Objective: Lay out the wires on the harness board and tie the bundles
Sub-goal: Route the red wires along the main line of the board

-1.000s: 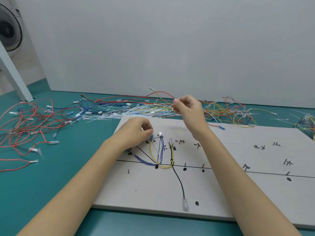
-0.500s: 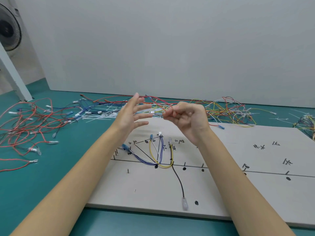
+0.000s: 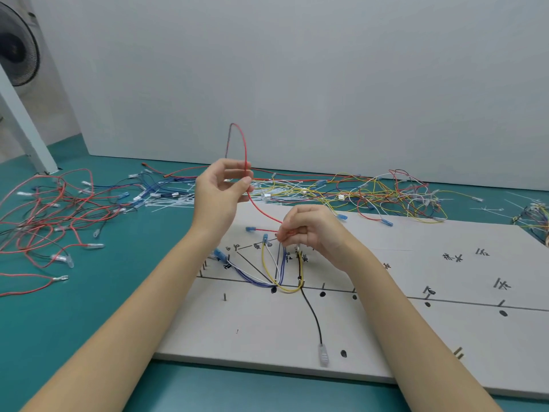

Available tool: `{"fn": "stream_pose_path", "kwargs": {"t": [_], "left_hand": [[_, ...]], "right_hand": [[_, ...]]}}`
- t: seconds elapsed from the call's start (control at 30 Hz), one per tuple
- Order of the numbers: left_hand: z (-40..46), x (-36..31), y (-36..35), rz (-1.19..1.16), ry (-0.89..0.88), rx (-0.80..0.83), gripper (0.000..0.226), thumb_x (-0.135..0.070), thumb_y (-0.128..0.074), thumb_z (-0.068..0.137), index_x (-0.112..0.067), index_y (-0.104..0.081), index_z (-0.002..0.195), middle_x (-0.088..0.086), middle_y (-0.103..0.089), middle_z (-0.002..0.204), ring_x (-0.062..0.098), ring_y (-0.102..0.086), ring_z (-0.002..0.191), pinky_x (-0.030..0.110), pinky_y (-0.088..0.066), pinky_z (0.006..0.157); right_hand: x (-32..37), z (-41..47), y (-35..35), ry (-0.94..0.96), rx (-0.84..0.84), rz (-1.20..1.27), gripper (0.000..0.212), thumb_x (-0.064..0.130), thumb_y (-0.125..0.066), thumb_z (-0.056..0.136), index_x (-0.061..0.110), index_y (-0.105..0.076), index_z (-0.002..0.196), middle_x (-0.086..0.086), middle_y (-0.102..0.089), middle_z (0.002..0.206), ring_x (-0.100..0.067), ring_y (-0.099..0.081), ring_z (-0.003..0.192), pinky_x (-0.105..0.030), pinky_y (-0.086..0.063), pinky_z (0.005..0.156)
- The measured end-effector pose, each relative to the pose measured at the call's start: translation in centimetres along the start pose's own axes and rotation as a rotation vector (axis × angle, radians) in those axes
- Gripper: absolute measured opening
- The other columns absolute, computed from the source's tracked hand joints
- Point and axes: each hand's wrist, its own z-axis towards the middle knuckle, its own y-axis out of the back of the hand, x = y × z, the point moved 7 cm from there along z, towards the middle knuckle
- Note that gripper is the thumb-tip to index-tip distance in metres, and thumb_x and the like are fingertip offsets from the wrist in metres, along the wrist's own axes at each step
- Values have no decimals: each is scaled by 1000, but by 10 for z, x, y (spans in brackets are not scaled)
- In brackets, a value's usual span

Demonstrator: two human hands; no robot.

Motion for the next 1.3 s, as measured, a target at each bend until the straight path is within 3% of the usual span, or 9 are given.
{"fn": "stream_pose_path", "kwargs": {"t": [0.2, 0.33, 0.5, 0.67, 0.77, 0.83, 0.97, 1.07, 1.3], "left_hand": [[-5, -11, -7, 245, -186, 21, 28, 2, -66, 86, -26, -70, 87, -4, -65, 89, 15, -67, 71, 32, -56, 67], [-9, -15, -12, 311, -262, 53, 34, 5, -64, 85, -28, -72, 88, -12, -61, 87, 15, -64, 72, 38, -55, 69], [-15, -19, -22, 315, -308, 151, 41, 8, -64, 84, -32, -71, 87, -1, -62, 85, 9, -62, 70, 30, -52, 66], [-13, -7, -29, 48, -31, 288, 26, 9, -64, 80, -14, -77, 85, -1, -70, 76, 14, -64, 64, 28, -56, 61], [-18, 9, -37, -235, 305, 391, 18, -15, -60, 81, -11, -77, 82, 6, -72, 82, 19, -68, 73, 27, -55, 58], [-19, 19, -38, -245, 405, 388, 21, -19, -56, 88, -12, -75, 92, 7, -73, 93, 21, -68, 81, 26, -55, 60], [-22, 23, -45, -207, 389, 450, 24, -21, -58, 94, -10, -69, 114, 8, -73, 101, 22, -71, 85, 28, -58, 70], [-25, 17, -48, -237, 358, 472, 25, -28, -64, 89, -14, -71, 109, 6, -74, 97, 19, -71, 80, 25, -56, 65], [-20, 18, -43, -243, 348, 384, 26, -34, -74, 73, -23, -75, 96, 2, -73, 95, 19, -67, 78, 41, -50, 84]], "right_hand": [[6, -2, 2, 41, -44, 153, 22, -11, -54, 77, 0, -69, 91, -12, -63, 70, -20, -62, 70, -32, -56, 71], [14, -6, -2, 97, -19, 210, 29, 11, -64, 82, 2, -68, 109, -7, -61, 72, -17, -60, 73, -29, -54, 69], [22, -10, -11, 183, -39, 150, 27, 29, -67, 88, 16, -70, 112, -6, -62, 72, -14, -60, 71, -26, -51, 62], [29, -12, -4, 240, -136, 161, 26, 12, -45, 100, 8, -71, 100, -10, -64, 74, -15, -54, 67, -22, -42, 52], [31, -14, -1, 233, -156, 170, 25, -4, -45, 91, 5, -68, 96, -12, -63, 69, -15, -50, 61, -23, -36, 50], [32, -15, -2, 213, -150, 178, 23, -5, -47, 84, 6, -65, 92, -12, -62, 65, -16, -46, 57, -23, -32, 49], [31, -17, -9, 184, -84, 169, 26, -9, -44, 78, 10, -61, 72, -10, -57, 66, -20, -46, 60, -26, -29, 53], [30, -18, -15, 173, -34, 123, 35, -11, -39, 78, 12, -61, 63, -10, -56, 61, -19, -51, 58, -26, -32, 54], [28, -19, -23, 174, 36, 73, 32, -11, -40, 74, 10, -60, 59, -15, -57, 68, -21, -55, 54, -27, -30, 52]]}}
